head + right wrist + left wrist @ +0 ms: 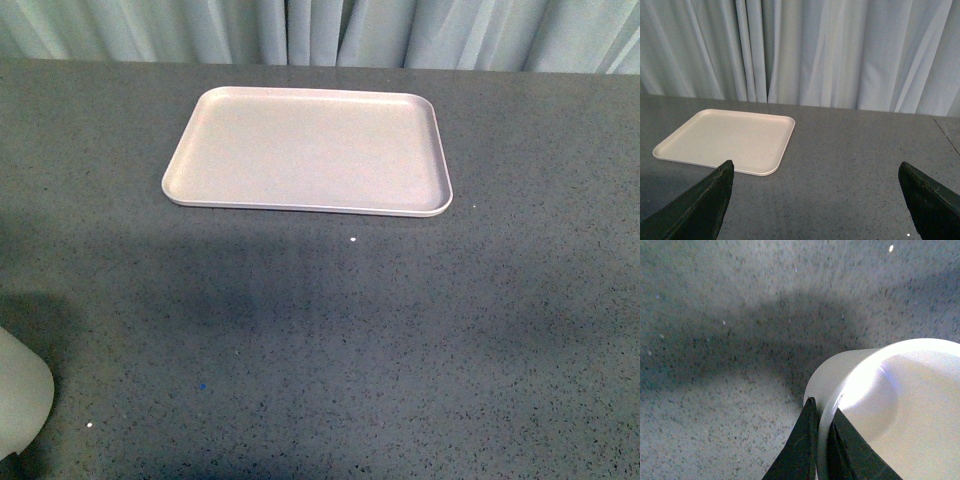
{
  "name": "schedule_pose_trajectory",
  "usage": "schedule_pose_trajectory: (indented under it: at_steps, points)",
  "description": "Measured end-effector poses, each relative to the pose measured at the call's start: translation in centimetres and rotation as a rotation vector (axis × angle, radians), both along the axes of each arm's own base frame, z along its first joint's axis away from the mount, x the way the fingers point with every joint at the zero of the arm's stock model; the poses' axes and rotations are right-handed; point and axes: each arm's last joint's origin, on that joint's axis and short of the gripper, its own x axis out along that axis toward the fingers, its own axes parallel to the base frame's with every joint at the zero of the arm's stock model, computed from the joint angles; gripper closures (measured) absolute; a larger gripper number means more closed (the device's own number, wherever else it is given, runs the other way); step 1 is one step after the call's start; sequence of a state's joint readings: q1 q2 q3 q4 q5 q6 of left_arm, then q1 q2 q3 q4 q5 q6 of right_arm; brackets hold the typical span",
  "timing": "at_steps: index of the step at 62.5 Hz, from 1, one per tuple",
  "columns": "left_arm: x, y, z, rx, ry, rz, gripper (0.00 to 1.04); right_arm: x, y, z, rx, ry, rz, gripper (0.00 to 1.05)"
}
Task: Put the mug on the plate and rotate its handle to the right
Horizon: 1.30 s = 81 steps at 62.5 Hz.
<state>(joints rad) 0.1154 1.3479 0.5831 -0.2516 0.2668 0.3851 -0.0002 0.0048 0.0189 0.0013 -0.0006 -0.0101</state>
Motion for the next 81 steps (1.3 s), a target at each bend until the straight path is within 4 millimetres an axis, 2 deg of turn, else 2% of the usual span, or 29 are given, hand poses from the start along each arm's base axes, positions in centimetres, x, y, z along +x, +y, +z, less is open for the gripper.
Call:
schedule_pose_trajectory:
  at_steps: [10, 21, 30, 39, 49, 58, 81]
  points:
    - [3.9, -2.3, 2.8, -0.026, -0.059, 0.03, 1.03, 0.0, 0.0, 0.0, 0.0, 0.0, 0.0, 0.09]
    - [8.8, -7.0, 4.8, -0.08, -0.099, 0.025, 1.03, 0.0, 0.0, 0.0, 0.0, 0.0, 0.0, 0.09]
    - [12.2, -10.9, 5.0, -0.119, -0.093, 0.025, 1.03, 0.0, 0.0, 0.0, 0.0, 0.0, 0.0, 0.09]
    - [15.3, -14.8, 3.8, -0.147, -0.047, 0.048, 1.03, 0.0, 0.0, 0.0, 0.0, 0.0, 0.0, 0.09]
    - [17.4, -17.6, 2.3, -0.164, -0.005, 0.086, 1.03, 0.0, 0.0, 0.0, 0.0, 0.0, 0.0, 0.09]
    - [18.5, -19.2, 1.4, -0.17, 0.017, 0.102, 1.03, 0.0, 0.0, 0.0, 0.0, 0.0, 0.0, 0.09]
    - [20.4, -20.9, 0.2, -0.145, 0.012, 0.068, 1.03, 0.0, 0.0, 0.0, 0.0, 0.0, 0.0, 0.09]
